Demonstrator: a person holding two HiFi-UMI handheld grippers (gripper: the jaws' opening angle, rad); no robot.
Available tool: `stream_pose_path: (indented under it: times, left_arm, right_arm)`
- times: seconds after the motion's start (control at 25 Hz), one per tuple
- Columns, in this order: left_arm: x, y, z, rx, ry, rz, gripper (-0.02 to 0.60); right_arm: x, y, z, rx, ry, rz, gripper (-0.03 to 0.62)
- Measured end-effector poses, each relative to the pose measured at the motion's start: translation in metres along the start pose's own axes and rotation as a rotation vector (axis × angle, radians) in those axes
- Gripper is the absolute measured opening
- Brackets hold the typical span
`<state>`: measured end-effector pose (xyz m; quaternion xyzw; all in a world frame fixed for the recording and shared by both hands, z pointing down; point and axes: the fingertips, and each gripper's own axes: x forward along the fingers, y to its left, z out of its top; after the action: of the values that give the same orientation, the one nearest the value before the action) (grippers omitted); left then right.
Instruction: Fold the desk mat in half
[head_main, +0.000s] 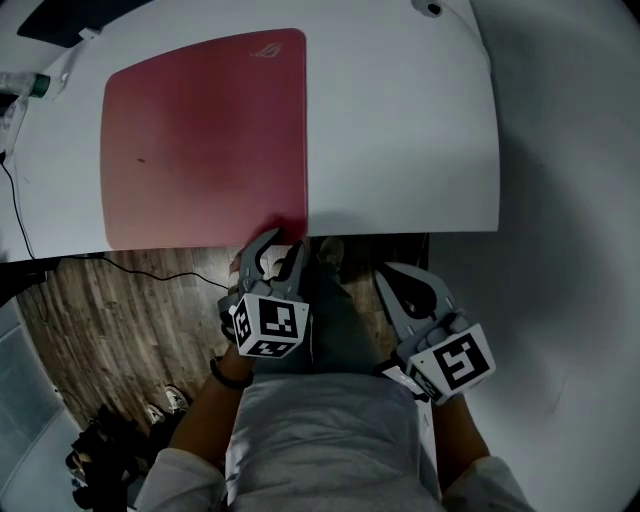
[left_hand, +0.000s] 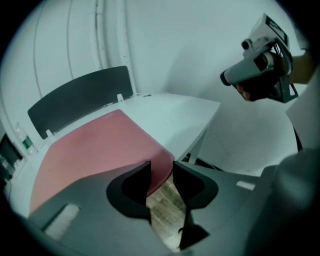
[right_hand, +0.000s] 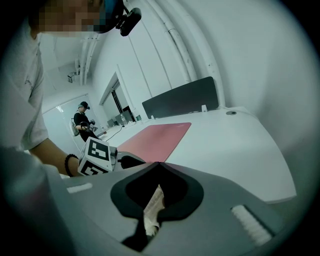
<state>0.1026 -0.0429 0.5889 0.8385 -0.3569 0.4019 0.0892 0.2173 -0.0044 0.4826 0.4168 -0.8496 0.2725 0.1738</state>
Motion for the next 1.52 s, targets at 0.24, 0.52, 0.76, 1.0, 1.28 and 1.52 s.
stream_pose_path:
  times: [0.24, 0.52, 0.76, 1.0, 1.28, 1.52]
  left_arm:
    - [-0.009, 0.002, 0.010, -0.067, -0.041, 0.004, 0.038]
    - [-0.012, 0.006, 0.012, -0.135, -0.019, -0.052, 0.034]
    - [-0.021, 0.014, 0.022, -0.241, -0.065, -0.082, 0.032]
    - [-0.038, 0.031, 0.038, -0.244, -0.106, -0.069, 0.032]
    - [-0.069, 0.063, 0.048, -0.275, -0.178, -0.073, 0.032]
    - [-0.095, 0.096, 0.050, -0.270, -0.233, -0.120, 0.032]
  right_arm:
    - [0.003, 0.002, 0.008, 0.004, -0.018, 0.014, 0.006]
    - [0.007, 0.001, 0.013, -0.014, -0.025, 0.038, 0.006]
    - [0.012, -0.003, 0.023, -0.014, -0.034, 0.049, 0.006]
    - [0.020, 0.004, 0.034, -0.027, -0.018, 0.045, 0.006]
    - [0.046, 0.027, 0.047, -0.058, -0.023, 0.037, 0.006]
    - [0.066, 0.053, 0.066, -0.045, -0.048, -0.034, 0.006]
